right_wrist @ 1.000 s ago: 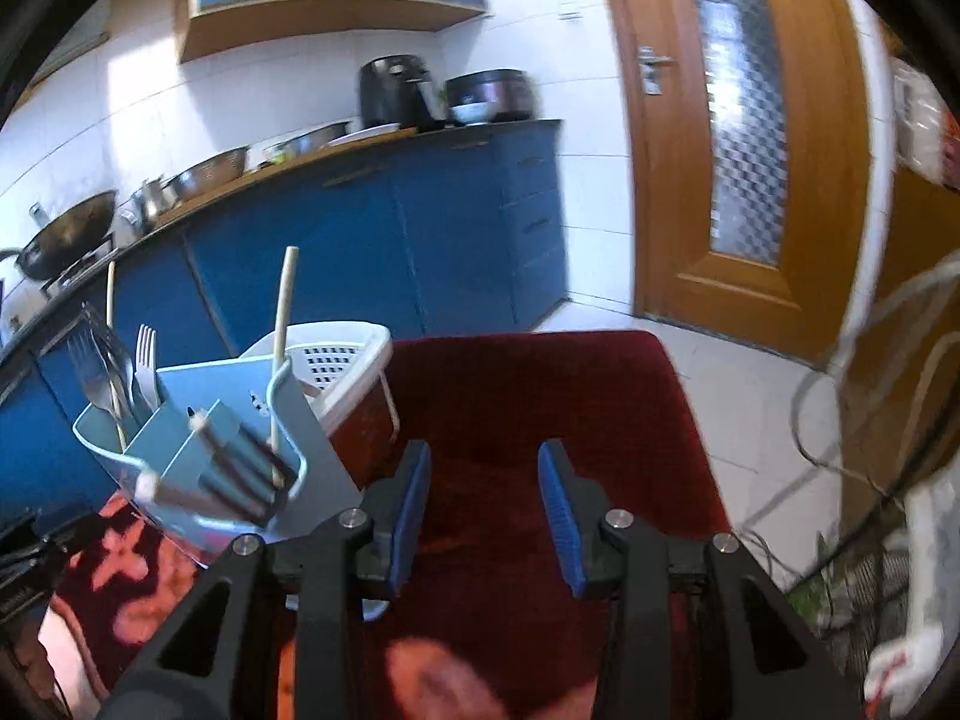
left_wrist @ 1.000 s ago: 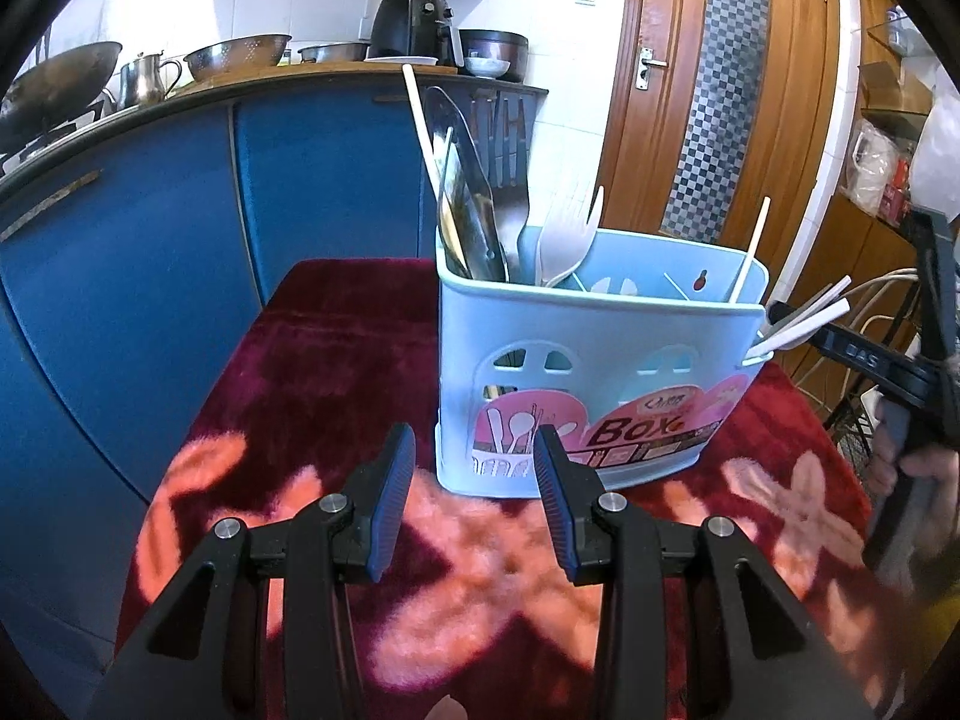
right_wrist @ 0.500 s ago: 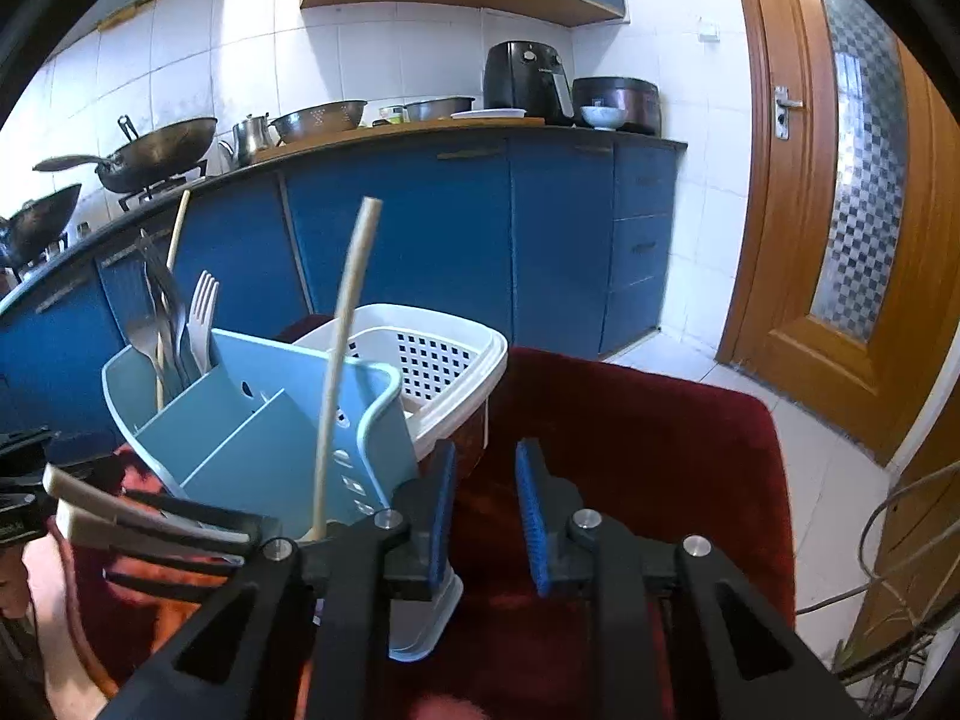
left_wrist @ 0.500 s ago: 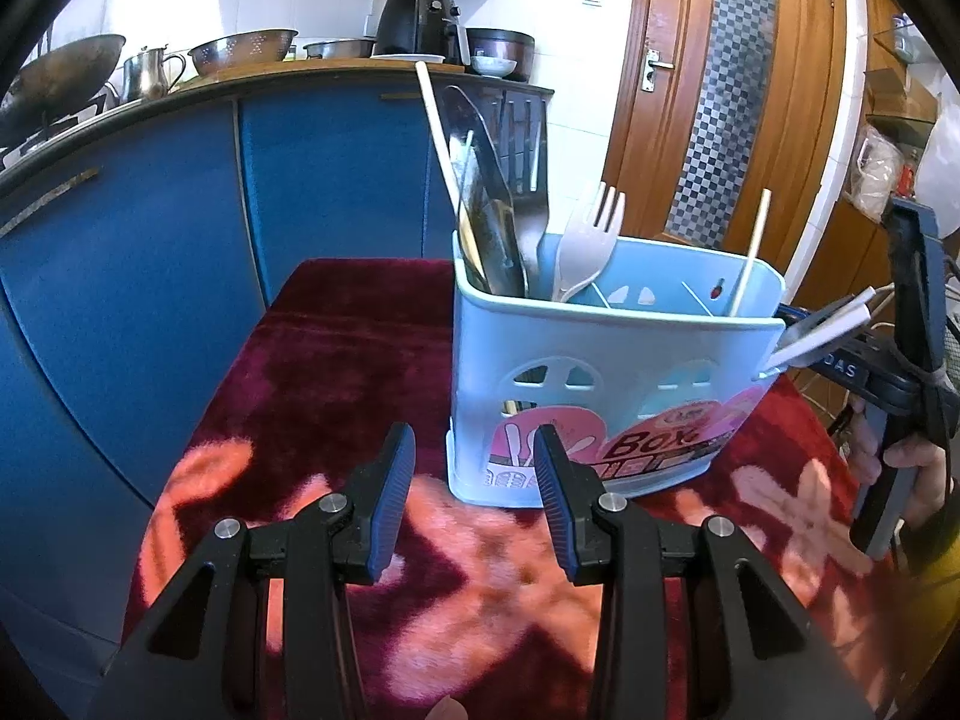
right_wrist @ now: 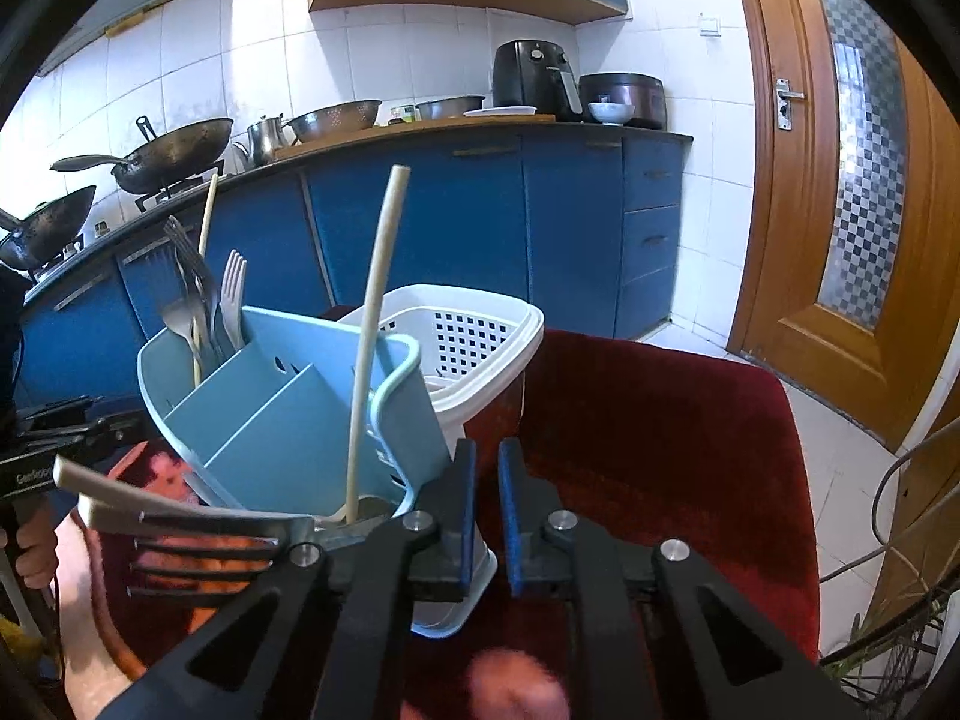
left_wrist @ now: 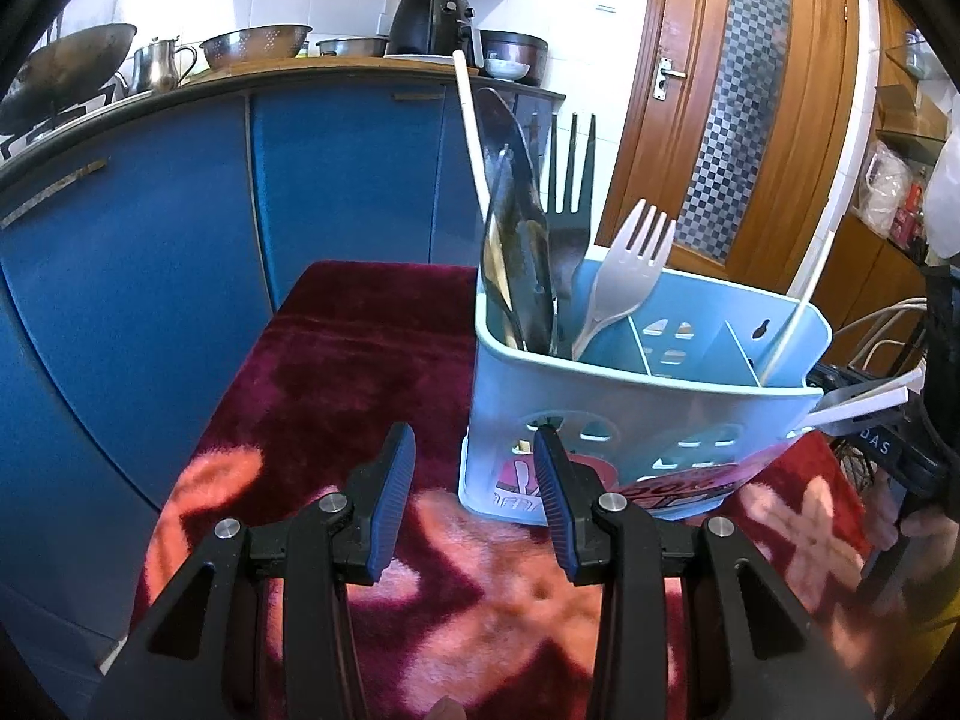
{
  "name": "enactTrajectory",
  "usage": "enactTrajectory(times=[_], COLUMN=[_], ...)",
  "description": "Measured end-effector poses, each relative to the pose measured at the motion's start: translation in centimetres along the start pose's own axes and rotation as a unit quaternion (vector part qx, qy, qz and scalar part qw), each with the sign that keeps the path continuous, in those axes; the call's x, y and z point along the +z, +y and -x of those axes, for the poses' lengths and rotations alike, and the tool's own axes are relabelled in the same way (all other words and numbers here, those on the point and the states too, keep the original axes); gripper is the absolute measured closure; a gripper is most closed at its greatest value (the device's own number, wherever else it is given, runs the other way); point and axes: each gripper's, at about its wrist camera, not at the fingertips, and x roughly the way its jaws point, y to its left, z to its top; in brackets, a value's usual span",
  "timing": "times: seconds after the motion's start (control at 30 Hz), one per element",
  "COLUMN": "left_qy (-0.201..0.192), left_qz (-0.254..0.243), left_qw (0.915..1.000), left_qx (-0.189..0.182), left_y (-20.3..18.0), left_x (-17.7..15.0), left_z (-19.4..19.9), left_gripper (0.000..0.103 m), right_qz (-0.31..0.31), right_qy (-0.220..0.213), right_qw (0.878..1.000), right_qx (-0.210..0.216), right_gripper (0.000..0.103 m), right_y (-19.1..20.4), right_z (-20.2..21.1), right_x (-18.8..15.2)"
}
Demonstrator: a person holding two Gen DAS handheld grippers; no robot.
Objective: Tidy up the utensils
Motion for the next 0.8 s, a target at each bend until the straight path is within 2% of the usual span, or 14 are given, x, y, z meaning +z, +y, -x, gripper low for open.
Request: enactTrajectory(times=[0.13,0.23,0.27,0.5,0.73,0.8], left_qy=[0.002,0.000,-0.001,-0.005,-0.003,-0.002], left_qz=[0.003,0.000,-0.001,-0.007,-0.014,-0.019], left_qw=[1.0000,1.0000,1.0000,0.9999,0.9999,0.9998], left_qx=[0.000,-0.001,-0.001,-0.006,-0.009,-0.007], left_y=[0.3,0.5,0.5,0.6,0.7,0.6], left_x=[0.1,0.1,0.1,0.2,0.3,0.3], left_z=[-0.1,0.1,0.2,0.4,0.2,0.1], left_gripper=[0.061,0.061,0.061,0.061,0.061,0.061], right_qz=[0.022,0.013,0.010,-0.029,-0.040,-0.037], right_qy=[0.010,0.019,0.019,0.025,0.044,0.052], right_qw=[1.000,0.999,0.999,0.998,0.997,0.997], right_qx=[-0.018,-0.027,-0.031,-0.050,-0.054,-0.045], right_gripper=[0.089,0.075,0.073,0.073,0.073,0.070], right_y=[-0.2,-1.3,-1.6,-4.1,-4.5,-4.2], right_z=[0.2,0.1,0.1,0.1,0.3,0.3], right_x=[0.6,1.6,2.0,5.4,9.7,10.8])
